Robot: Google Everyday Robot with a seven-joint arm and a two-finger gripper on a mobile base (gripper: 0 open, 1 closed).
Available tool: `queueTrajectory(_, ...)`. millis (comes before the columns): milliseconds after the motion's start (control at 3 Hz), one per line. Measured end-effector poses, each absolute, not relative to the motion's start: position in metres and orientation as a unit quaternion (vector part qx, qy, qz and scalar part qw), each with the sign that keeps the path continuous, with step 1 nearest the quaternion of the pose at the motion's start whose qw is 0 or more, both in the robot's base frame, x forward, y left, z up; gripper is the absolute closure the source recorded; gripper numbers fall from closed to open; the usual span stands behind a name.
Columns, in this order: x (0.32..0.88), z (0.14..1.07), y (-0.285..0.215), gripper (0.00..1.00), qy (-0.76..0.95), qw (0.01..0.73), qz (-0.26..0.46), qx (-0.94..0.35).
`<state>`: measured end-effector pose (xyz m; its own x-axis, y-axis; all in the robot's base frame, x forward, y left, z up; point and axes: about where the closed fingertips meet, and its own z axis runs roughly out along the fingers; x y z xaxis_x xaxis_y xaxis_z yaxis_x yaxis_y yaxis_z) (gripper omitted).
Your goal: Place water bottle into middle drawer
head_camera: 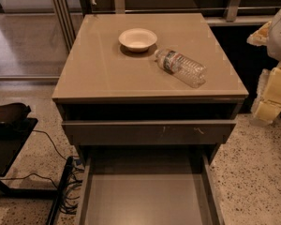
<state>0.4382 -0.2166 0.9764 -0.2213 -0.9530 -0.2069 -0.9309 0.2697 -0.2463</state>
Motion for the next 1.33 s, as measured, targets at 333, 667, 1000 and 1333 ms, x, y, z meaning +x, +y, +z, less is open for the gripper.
queueTrajectory(333,0.438,0.976,-0.217,0.00,0.781,0.159,-0.035,-0.603)
queueTrajectory(667,0.455,0.979,-0.207,0.00,0.764,0.180,-0.031,-0.619)
queueTrajectory(1000,0.479,0.979,-0.190,0.00,0.739,0.226,-0.013,-0.634)
queueTrajectory(1333,0.505,0.972,-0.172,0.00,0.722,0.275,0.020,-0.635)
